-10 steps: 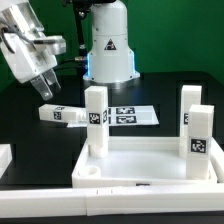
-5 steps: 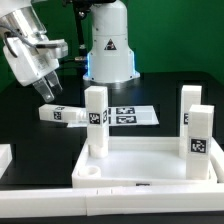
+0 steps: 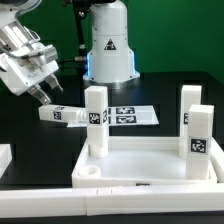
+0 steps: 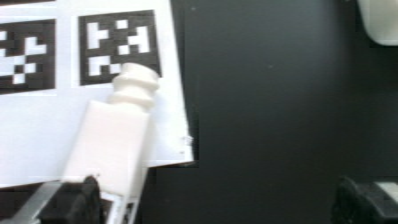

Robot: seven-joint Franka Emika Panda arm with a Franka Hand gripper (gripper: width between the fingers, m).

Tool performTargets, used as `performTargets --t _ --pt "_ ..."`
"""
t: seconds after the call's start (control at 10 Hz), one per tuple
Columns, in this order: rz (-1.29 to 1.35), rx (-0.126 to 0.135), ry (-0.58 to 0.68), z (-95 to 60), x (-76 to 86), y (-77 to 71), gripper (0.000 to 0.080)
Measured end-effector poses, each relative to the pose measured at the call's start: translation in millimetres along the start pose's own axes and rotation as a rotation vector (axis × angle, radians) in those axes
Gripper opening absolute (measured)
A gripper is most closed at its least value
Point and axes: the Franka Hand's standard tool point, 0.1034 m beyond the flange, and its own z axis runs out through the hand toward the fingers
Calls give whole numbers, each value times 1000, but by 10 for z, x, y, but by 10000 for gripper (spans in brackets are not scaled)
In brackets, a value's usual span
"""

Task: Assemble desk

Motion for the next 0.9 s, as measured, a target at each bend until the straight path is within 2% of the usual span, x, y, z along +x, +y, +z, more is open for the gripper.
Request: performTargets --t 0.2,0.5,0.6,0.7,0.9 --pt "-3 -16 19 59 0 64 649" --pt "5 -13 17 72 16 86 649" --pt "41 -14 9 138 75 216 649" --pt "67 -37 12 204 160 372 649" --pt "89 -66 42 296 298 514 649"
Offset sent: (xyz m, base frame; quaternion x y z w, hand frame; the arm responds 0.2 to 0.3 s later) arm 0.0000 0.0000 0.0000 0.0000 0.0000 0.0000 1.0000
